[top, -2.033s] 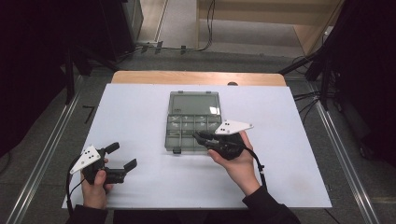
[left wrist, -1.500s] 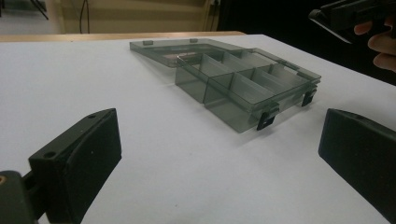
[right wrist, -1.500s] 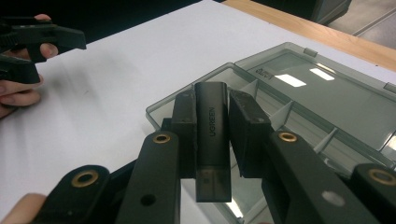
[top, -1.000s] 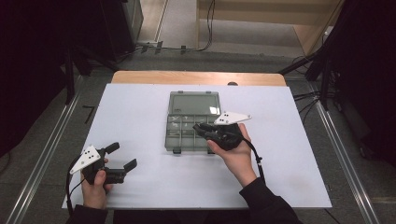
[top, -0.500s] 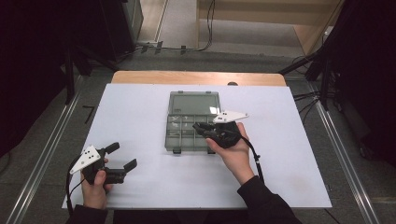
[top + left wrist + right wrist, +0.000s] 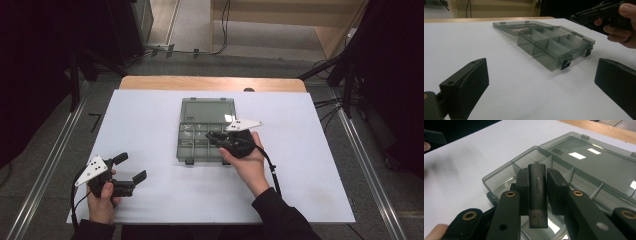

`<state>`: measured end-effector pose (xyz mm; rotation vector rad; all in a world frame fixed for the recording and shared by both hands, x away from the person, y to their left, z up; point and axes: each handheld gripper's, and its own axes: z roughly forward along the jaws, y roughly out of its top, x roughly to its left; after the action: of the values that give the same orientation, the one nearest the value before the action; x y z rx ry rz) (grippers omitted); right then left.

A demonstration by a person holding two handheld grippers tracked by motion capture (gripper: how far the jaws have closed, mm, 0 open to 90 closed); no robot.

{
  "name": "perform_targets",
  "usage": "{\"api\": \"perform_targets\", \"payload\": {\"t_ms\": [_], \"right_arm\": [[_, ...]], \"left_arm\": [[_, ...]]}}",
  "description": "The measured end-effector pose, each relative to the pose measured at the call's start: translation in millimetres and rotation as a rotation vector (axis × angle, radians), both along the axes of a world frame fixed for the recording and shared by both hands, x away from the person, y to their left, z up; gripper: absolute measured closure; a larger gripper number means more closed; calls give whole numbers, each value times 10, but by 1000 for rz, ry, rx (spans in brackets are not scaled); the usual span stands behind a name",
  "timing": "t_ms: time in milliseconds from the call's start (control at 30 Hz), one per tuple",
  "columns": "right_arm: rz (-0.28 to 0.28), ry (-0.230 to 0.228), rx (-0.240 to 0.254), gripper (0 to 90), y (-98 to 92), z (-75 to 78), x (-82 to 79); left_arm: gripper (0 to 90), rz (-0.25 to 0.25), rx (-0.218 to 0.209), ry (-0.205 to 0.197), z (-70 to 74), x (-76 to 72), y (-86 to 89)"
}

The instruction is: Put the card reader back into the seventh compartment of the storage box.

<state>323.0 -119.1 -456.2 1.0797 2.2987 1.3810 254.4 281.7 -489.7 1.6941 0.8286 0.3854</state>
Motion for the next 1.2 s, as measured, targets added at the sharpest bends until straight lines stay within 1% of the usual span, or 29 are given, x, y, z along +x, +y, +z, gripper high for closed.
{"api": "perform_targets", "payload": {"t_ms": [433, 600, 833, 867, 1033, 1100, 1133, 1167, 1200], "right_arm": [[-17, 36, -4, 707, -7, -152, 51], [-21, 52, 2, 707, 0, -211, 64], [-27, 68, 4, 707, 8, -292, 51], [-28, 69, -2, 707, 6, -303, 46], [-40, 85, 14, 706, -7, -338, 25], [-45, 78, 15, 701, -3, -335, 14], [-44, 77, 22, 672, -7, -333, 13], [-50, 78, 33, 602, -15, -327, 16], [-63, 75, 38, 571, -23, -319, 15]], "left_arm": [[0, 0, 1, 1, 0, 1, 1], [0, 0, 1, 2, 0, 1, 2], [0, -1, 1, 1, 1, 0, 4], [0, -1, 1, 1, 1, 0, 3], [0, -2, 0, 1, -1, 1, 0], [0, -1, 0, 0, 0, 1, -1], [0, -1, 1, 0, 0, 1, -1], [0, 0, 1, 0, 1, 0, -2], [0, -1, 0, 0, 1, 0, -2]]}}
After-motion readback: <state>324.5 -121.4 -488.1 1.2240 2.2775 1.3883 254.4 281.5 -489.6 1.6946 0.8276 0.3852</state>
